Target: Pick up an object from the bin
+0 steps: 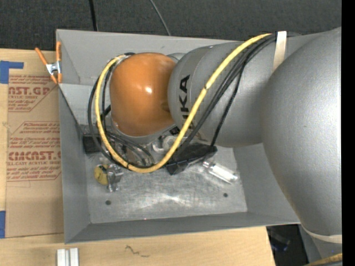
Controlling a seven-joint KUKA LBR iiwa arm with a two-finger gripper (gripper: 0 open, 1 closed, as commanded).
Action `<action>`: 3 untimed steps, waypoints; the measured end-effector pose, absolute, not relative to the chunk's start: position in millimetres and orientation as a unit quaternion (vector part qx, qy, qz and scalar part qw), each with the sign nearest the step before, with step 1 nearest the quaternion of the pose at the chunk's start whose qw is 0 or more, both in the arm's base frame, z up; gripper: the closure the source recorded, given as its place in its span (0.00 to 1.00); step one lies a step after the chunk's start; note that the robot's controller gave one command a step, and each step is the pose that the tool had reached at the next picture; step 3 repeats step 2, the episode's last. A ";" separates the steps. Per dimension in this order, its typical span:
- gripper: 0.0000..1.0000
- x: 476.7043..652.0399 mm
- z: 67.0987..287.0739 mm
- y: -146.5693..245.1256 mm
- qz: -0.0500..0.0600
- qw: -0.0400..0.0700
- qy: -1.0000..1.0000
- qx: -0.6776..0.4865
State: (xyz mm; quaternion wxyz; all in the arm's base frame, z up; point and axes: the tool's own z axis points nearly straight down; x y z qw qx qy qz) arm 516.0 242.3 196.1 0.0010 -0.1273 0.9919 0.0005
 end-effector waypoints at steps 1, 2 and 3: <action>1.00 516.0 196.1 242.3 0.000 0.001 0.992 -0.127; 1.00 528.1 243.6 229.0 0.000 -0.002 0.992 -0.124; 1.00 528.1 243.6 229.0 0.000 -0.002 0.992 -0.124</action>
Offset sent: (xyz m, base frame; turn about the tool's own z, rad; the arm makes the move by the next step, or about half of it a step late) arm 0.0265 -0.0276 0.0995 0.0142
